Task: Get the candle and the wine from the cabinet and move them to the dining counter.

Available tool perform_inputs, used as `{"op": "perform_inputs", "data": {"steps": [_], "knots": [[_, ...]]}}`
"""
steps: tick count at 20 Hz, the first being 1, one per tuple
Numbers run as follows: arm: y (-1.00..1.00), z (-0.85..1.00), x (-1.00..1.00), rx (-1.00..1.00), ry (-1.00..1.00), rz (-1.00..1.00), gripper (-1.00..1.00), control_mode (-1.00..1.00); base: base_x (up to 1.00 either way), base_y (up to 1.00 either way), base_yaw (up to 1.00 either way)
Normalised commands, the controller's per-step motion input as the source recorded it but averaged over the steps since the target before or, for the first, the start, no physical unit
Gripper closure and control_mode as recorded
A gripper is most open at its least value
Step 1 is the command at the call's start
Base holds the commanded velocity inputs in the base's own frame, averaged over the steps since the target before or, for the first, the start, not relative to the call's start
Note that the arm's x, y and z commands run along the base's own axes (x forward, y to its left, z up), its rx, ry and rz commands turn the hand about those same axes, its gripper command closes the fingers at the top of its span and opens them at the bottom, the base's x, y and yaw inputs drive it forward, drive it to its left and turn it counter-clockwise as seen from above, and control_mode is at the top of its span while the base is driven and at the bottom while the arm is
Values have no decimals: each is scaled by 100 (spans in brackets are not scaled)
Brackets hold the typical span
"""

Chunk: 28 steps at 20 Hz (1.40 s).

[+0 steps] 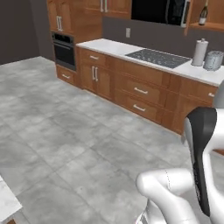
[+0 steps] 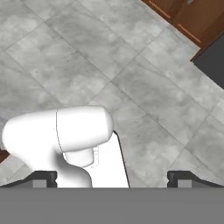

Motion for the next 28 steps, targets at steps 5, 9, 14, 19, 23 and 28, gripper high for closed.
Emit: {"op": "perform_inputs", "data": {"steps": [5, 9, 14, 19, 23, 28], "knots": [[0, 0, 0, 0, 0, 0, -100, 100, 100, 79, -1], [0, 0, 0, 0, 0, 0, -100, 100, 100, 73, -20], [0, 0, 0, 0, 0, 0, -100, 100, 100, 30, -33], [0, 0, 0, 0, 0, 0, -100, 100, 93, -29, -52], [0, 0, 0, 0, 0, 0, -100, 100, 69, -74, -54], [0, 0, 0, 0, 0, 0, -100, 100, 53, -86, -55]]}}
